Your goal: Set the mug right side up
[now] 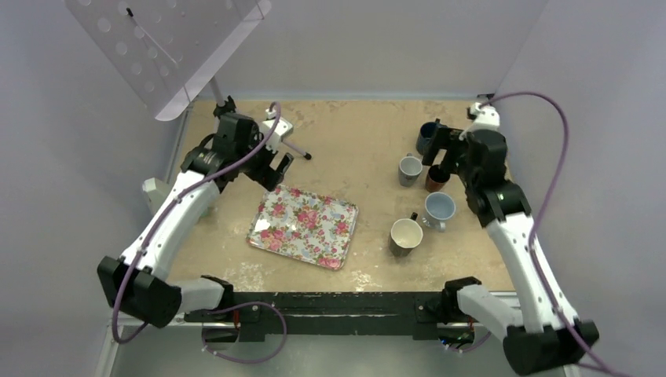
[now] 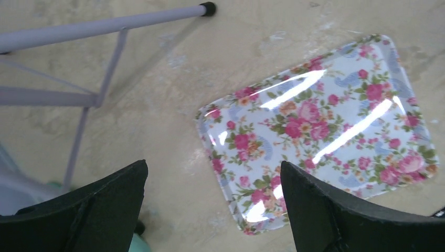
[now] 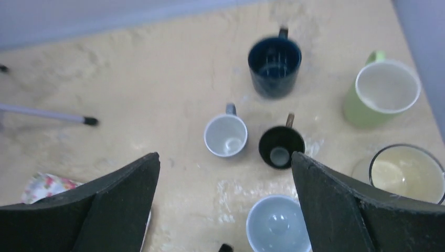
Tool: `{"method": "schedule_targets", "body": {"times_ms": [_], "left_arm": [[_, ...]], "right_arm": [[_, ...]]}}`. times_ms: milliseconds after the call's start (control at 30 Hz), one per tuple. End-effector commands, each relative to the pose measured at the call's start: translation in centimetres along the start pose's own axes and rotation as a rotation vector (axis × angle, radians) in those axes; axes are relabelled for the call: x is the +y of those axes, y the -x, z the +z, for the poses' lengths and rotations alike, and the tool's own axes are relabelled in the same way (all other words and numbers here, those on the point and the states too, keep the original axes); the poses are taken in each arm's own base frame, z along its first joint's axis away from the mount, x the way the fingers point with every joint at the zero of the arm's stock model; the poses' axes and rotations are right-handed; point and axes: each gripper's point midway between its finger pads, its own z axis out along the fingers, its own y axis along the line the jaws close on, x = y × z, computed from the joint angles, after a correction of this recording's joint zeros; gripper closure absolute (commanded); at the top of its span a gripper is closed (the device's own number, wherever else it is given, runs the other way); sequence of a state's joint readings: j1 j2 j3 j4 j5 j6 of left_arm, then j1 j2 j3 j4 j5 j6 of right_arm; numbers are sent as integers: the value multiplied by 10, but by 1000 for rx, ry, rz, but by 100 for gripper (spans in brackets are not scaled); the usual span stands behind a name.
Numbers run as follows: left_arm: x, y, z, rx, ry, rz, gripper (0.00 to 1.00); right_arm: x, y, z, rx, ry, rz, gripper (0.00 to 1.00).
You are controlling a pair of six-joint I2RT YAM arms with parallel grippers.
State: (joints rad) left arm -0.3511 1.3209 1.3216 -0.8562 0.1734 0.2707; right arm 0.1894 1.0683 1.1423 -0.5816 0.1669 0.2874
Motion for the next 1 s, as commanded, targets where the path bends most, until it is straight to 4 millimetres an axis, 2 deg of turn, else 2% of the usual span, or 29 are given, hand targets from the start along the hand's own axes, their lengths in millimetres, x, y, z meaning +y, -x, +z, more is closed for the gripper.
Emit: {"method": "schedule_targets", "body": {"times_ms": [0,100,200,267,333,433,467,500,600,633,667,700,833,967], "left_arm": [[48,38,-61,-354,354,26,0],[44,45,-86,-587,413,21,0],[40,32,-93,-708,442,-71,0],[45,10,-87,-722,490,-166,0],[56,-23,-77,-709,580,-274,0],[63,-72,-54,-661,651,-304,0],[65,-91,-43,-633,677,-325,0],[67,-100,-38,-627,700,-344,0],[67,-100,-34,-688,695,-342,0],[64,-99,-31,-697,673,-334,1],[61,-103,-27,-689,660,-329,3],[60,-108,-24,-675,661,-330,4],[61,-130,-15,-602,687,-343,7],[63,-134,-13,-620,709,-350,10]], "right_arm": [[3,76,-46,-552,95,32,1],[-10,72,-64,-735,100,77,1],[-25,51,-65,-798,67,105,1],[-33,34,-62,-803,43,96,1],[-44,21,-60,-802,2,93,1],[-62,5,-60,-812,-73,111,1],[-66,5,-64,-833,-89,124,1],[-70,1,-64,-841,-102,128,1],[-74,-3,-66,-862,-113,122,1],[-72,13,-81,-903,-102,139,1],[-74,-2,-69,-863,-112,126,1],[-74,-4,-67,-852,-114,124,1],[-75,-7,-64,-829,-122,123,1],[-74,-8,-62,-822,-120,120,1]]}}
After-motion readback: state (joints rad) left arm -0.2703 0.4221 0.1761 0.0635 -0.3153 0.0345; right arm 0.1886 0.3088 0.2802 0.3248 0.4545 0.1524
